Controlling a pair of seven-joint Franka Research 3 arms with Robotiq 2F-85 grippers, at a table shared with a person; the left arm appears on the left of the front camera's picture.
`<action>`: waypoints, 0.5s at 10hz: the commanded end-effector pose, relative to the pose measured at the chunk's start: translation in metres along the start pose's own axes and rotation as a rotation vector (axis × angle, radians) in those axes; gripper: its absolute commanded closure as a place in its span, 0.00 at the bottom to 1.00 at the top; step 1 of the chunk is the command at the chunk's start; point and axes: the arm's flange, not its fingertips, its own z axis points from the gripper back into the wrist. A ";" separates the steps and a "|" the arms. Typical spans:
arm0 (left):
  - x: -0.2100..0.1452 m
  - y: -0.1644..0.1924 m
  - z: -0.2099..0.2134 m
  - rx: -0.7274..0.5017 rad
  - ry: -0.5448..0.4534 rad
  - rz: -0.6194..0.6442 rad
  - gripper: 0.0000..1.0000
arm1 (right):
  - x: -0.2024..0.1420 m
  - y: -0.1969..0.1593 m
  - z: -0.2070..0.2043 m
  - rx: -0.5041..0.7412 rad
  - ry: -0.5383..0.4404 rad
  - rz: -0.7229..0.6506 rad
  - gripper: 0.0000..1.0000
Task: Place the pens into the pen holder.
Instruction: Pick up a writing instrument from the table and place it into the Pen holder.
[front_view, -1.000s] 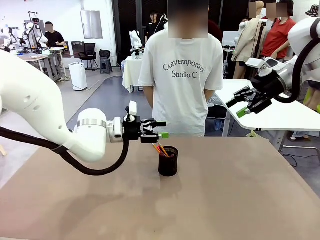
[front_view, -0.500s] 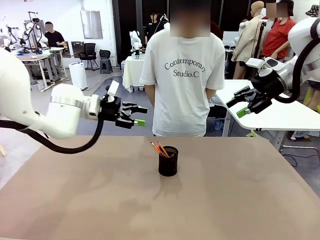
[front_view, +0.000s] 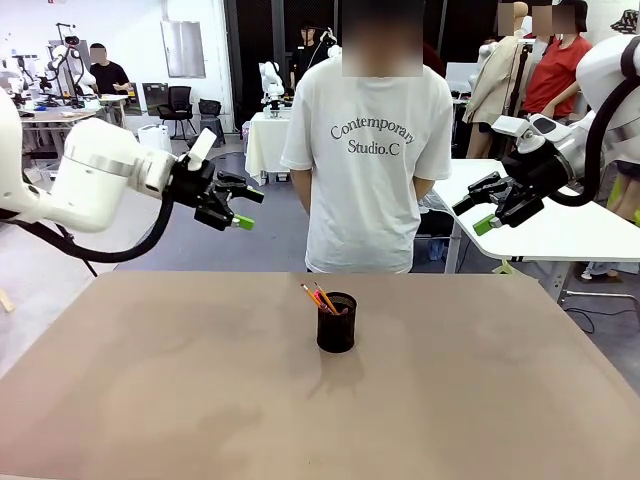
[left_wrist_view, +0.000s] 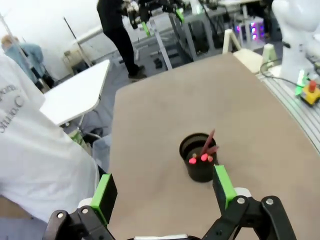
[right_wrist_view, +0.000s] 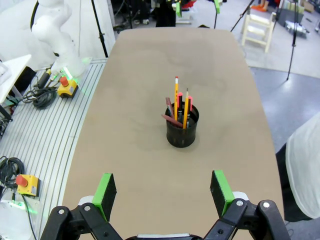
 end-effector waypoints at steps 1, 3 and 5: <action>0.003 0.016 0.019 -0.048 0.083 0.069 0.00 | 0.005 0.000 0.001 0.005 0.001 -0.014 0.00; 0.011 0.015 0.037 -0.080 0.184 0.137 0.00 | 0.005 0.000 0.001 0.005 0.001 -0.014 0.00; 0.014 0.008 0.057 -0.095 0.290 0.178 0.00 | 0.005 0.000 0.001 0.005 0.001 -0.014 0.00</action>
